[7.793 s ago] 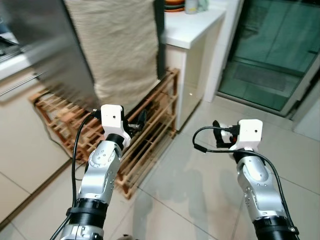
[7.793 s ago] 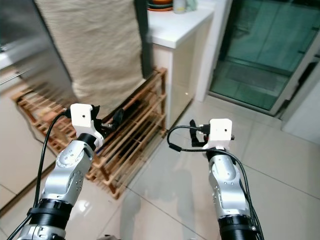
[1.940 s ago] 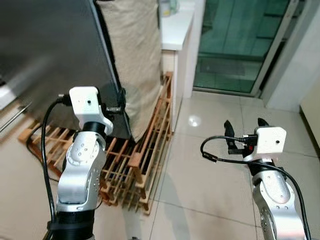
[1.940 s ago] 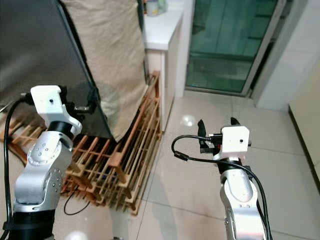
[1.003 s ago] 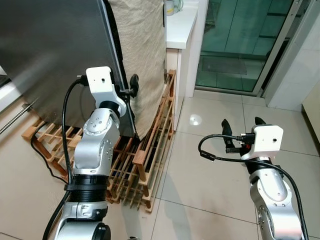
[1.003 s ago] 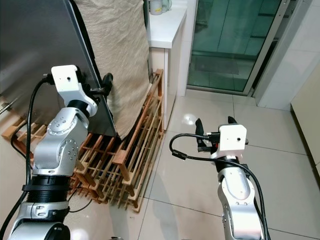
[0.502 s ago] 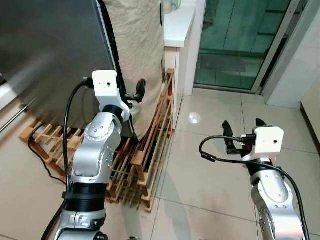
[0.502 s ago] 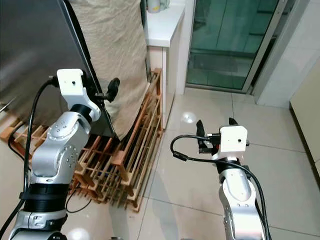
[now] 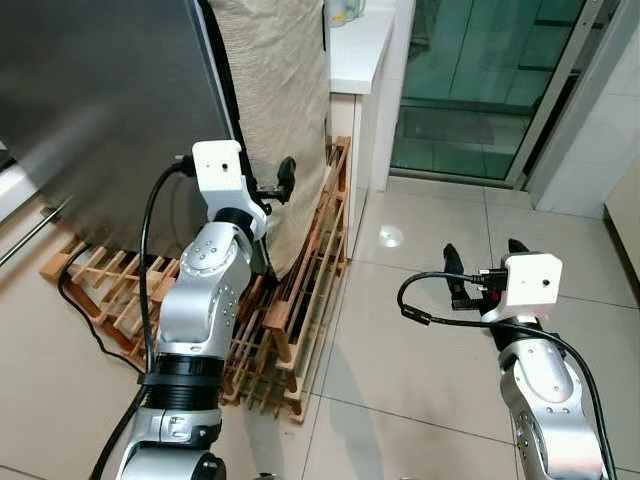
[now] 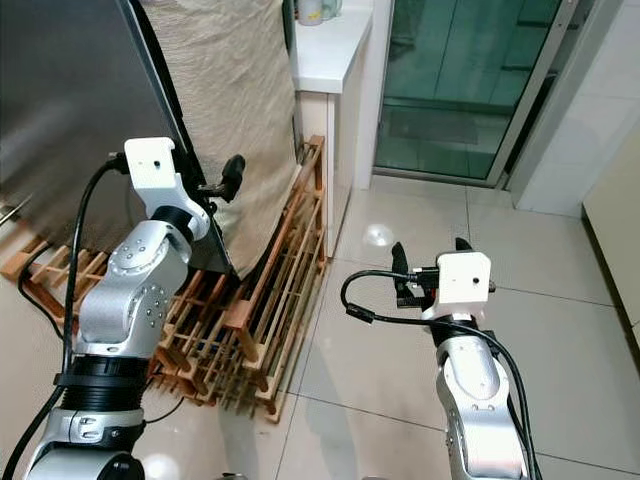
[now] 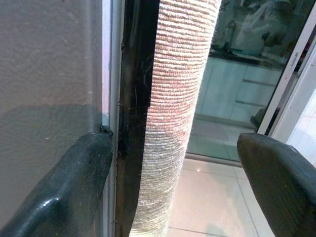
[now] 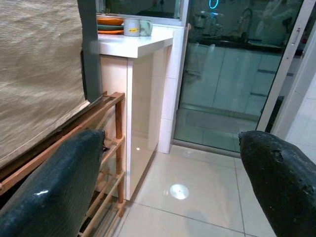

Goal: Restocking fridge

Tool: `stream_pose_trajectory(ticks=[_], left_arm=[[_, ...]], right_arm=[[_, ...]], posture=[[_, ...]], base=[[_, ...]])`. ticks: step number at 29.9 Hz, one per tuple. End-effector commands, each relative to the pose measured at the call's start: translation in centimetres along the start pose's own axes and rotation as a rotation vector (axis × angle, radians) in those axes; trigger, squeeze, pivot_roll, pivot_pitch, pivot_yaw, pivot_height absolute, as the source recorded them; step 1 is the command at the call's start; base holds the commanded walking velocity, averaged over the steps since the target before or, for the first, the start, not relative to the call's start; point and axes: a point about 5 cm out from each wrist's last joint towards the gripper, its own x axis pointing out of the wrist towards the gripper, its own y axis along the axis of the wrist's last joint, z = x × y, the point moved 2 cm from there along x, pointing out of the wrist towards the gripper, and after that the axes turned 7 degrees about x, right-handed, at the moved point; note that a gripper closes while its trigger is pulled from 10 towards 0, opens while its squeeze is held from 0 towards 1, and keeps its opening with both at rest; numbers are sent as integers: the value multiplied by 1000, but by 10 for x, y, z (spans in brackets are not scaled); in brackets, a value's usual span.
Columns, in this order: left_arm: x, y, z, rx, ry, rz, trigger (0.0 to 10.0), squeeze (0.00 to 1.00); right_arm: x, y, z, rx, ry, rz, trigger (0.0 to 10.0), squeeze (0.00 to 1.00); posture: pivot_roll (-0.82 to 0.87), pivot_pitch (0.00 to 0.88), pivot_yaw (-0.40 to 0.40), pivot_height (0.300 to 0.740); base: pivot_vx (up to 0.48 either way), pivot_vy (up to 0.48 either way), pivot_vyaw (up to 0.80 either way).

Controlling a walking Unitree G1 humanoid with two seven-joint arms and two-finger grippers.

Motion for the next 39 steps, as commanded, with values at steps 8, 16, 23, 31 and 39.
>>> stream_pose_trajectory(ticks=[8,16,23,31,39], left_arm=[[23,4,15,7,-15,18,10000,0],[38,3,92,-171,-415,32,10000,0],[32,10,147,-260,-636,69,10000,0],[-18,37,227,-433,-1117,159,10000,0],[-20,44,194,-495,-1133,209,10000,0]], right_arm=[[3,4,0,1,-1,20,10000,0],[5,2,0,5,-3,15,10000,0],[7,3,2,0,-4,18,10000,0],[5,0,-2,5,-1,12,10000,0],[2,-4,-3,22,-7,2,10000,0]], posture=[[-117,0,76,740],[-141,0,81,740],[-163,0,88,740],[-183,0,99,740],[-162,0,106,740]], base=[[0,0,0],[0,0,0],[0,0,0],[0,0,0],[0,0,0]])
